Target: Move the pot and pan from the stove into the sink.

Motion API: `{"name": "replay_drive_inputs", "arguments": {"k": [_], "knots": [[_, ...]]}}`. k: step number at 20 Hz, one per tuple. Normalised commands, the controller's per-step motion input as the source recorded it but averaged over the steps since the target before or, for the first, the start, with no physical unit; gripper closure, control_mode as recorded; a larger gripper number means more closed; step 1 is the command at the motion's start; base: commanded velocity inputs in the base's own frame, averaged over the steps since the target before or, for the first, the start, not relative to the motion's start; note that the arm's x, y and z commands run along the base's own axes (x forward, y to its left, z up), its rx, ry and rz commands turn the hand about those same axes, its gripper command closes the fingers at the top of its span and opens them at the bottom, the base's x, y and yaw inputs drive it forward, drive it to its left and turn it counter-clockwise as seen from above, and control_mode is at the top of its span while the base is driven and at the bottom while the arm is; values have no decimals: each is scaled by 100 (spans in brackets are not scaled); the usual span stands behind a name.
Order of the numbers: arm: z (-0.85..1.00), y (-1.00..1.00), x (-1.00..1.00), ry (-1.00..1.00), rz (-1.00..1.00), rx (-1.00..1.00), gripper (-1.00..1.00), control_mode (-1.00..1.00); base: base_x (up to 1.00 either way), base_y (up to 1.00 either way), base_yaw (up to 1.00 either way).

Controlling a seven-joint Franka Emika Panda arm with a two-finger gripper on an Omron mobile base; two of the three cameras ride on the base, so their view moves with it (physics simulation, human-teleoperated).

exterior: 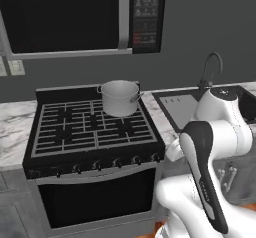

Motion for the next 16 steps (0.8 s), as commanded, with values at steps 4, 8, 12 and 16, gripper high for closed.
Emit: {"name": "replay_drive_inputs", "arguments": {"k": [4, 8, 12, 16], "knots": [[0, 0, 0, 0, 0, 0, -100, 100, 29, 7, -1], [0, 0, 0, 0, 0, 0, -100, 100, 63, 30, -6], [0, 0, 0, 0, 0, 0, -100, 100, 66, 37, -7], [0, 0, 0, 0, 0, 0, -100, 100, 57, 45, -8]]}}
